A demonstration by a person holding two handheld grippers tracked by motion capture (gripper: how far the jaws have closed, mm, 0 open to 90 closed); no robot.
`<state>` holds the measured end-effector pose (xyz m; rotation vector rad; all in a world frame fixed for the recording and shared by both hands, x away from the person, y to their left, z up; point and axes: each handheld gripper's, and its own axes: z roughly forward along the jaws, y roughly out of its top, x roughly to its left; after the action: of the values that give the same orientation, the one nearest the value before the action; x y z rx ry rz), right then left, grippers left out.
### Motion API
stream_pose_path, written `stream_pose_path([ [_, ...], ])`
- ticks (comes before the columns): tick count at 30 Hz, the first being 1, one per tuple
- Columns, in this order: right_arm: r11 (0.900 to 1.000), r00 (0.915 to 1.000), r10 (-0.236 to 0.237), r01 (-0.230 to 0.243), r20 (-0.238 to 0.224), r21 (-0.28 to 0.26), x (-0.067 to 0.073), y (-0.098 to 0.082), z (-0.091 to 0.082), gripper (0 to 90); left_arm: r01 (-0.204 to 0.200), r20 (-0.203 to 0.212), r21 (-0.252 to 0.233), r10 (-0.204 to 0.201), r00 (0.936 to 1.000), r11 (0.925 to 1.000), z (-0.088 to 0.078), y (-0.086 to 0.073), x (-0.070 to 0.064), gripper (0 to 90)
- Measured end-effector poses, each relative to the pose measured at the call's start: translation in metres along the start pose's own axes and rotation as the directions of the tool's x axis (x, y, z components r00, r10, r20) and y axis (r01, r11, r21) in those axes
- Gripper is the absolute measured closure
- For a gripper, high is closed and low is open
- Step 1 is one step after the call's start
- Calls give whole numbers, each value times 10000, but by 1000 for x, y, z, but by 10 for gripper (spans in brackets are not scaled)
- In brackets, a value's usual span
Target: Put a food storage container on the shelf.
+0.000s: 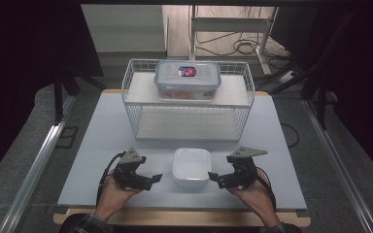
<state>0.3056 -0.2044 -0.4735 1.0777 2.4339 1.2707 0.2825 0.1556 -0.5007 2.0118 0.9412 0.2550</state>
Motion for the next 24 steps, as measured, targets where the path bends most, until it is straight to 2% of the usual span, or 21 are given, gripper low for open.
stream_pose_path([
  [3, 9999, 10000, 53, -53, -8, 117, 2, 5, 4, 96, -98, 56, -85, 99, 9999, 9999, 7, 8, 0, 106],
  [6, 10000, 9998, 45, -44, -188, 76, 2, 10, 10, 155, -168, 281, -172, 173, 9995, 9997, 16, 18, -2, 120],
  [11, 9999, 9993, 126, -125, -349, 35, 1, 16, 15, 203, -476, 555, -162, 484, 9973, 9987, 28, 30, -6, 129],
  [17, 9995, 9990, 165, -153, -422, 279, -1, 17, 23, 212, -420, 772, -96, 426, 9961, 9991, 40, 35, -7, 145],
  [20, 9993, 9985, 209, -193, -500, 323, -2, 16, 26, 212, -235, 1259, 267, 200, 9918, 9994, 50, 32, -6, 140],
  [21, 9987, 9981, 308, -286, -527, 418, -3, 15, 28, 213, -71, 1412, 226, 39, 9900, 9997, 51, 31, -4, 129],
  [24, 9967, 9970, 474, -432, -607, 685, -5, 12, 32, 217, 445, 1964, 280, -492, 9793, 9986, 56, 29, 2, 131],
])
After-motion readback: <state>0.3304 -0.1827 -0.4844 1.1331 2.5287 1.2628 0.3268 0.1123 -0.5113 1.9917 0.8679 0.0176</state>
